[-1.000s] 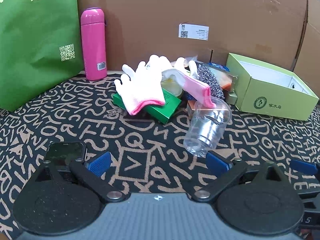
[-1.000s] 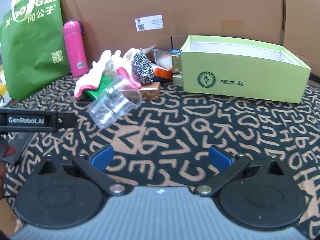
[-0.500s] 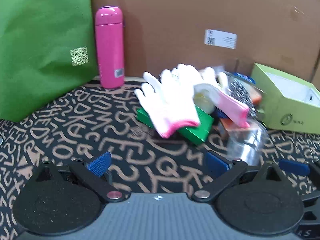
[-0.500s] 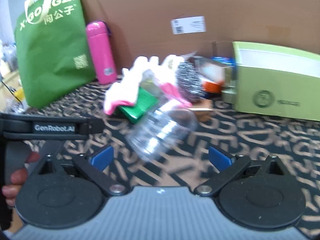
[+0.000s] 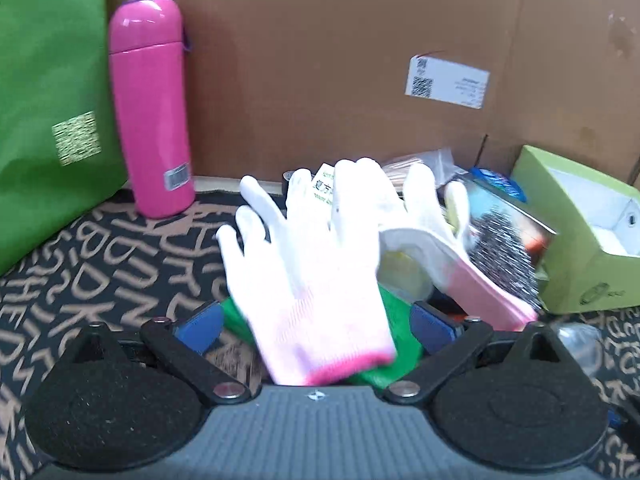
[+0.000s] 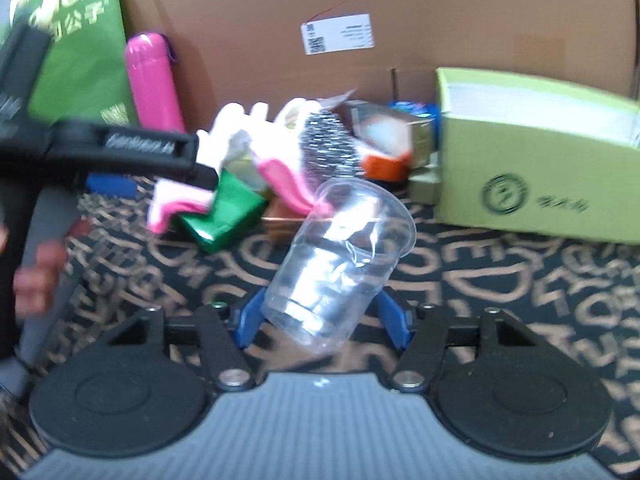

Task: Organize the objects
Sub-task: 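Grasp the white glove with the left tool while the right tool grasps the clear cup, then carry the glove and cup into the lime-green box and open both tools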

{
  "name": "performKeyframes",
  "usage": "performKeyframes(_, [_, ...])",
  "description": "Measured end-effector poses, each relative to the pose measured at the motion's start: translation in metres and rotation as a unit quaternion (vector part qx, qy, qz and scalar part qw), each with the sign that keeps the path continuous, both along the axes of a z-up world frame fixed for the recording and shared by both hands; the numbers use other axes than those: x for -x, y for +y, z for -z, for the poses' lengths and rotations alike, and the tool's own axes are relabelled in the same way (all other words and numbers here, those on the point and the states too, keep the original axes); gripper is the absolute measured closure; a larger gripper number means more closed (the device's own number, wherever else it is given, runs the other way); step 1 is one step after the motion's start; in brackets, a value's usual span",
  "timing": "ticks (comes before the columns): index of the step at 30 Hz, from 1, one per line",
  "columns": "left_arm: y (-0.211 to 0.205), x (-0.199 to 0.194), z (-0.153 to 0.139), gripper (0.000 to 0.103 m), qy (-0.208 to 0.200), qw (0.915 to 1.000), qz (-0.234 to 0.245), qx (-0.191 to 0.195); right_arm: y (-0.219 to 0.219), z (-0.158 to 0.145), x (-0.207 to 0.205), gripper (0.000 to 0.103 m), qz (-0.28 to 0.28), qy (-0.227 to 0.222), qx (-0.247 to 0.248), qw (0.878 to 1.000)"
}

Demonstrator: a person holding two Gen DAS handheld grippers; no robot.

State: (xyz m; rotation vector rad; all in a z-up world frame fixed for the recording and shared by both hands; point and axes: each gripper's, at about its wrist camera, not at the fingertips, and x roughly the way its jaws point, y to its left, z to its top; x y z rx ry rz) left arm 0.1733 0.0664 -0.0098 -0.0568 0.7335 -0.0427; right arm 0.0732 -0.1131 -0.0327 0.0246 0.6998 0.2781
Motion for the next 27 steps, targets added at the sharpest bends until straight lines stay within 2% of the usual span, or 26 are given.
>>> performKeyframes(2, [0.006, -0.011, 0.004, 0.027, 0.012, 0.9998, 0.001, 0.013, -0.003, 0.000, 0.003, 0.041, 0.004, -0.008, 0.022, 1.000])
performKeyframes(3, [0.009, -0.012, 0.005, 0.031, 0.008, 0.9995, 0.009, 0.029, -0.004, -0.001, 0.003, 0.041, 0.002, -0.009, 0.025, 1.000])
performKeyframes(5, [0.012, -0.013, 0.002, 0.056, 0.001, 0.9987, 0.028, 0.042, -0.005, -0.002, 0.001, 0.035, 0.000, -0.010, 0.012, 1.000])
performKeyframes(7, [0.014, -0.010, -0.002, 0.077, 0.006, 0.9966, 0.052, 0.064, -0.004, -0.003, -0.005, 0.032, -0.004, -0.009, 0.009, 1.000])
performKeyframes(10, [0.017, 0.002, -0.008, 0.091, 0.000, 0.9965, 0.060, 0.058, 0.002, -0.003, -0.011, 0.029, -0.008, -0.015, 0.012, 1.000])
performKeyframes(12, [0.023, 0.008, -0.010, 0.092, 0.004, 0.9956, 0.063, 0.069, 0.003, -0.001, -0.014, 0.032, -0.008, -0.016, 0.009, 1.000])
performKeyframes(13, [0.025, 0.013, -0.012, 0.092, 0.006, 0.9949, 0.064, 0.078, 0.004, 0.001, -0.016, 0.049, -0.010, -0.014, 0.010, 1.000])
performKeyframes(17, [0.023, 0.031, -0.033, 0.092, -0.009, 0.9921, 0.083, 0.094, 0.003, 0.002, -0.011, 0.053, -0.030, -0.014, 0.013, 0.999])
performKeyframes(19, [0.017, 0.041, -0.050, 0.092, -0.027, 0.9900, 0.099, 0.096, -0.001, -0.003, -0.003, 0.058, -0.039, -0.019, 0.003, 0.999])
performKeyframes(21, [0.006, 0.050, -0.070, 0.092, -0.050, 0.9870, 0.118, 0.097, -0.009, -0.011, 0.002, 0.058, -0.043, -0.027, -0.011, 0.999])
performKeyframes(27, [-0.045, 0.057, -0.120, 0.092, -0.098, 0.9693, 0.197, 0.110, -0.045, -0.055, 0.018, 0.058, -0.034, -0.089, -0.028, 0.995])
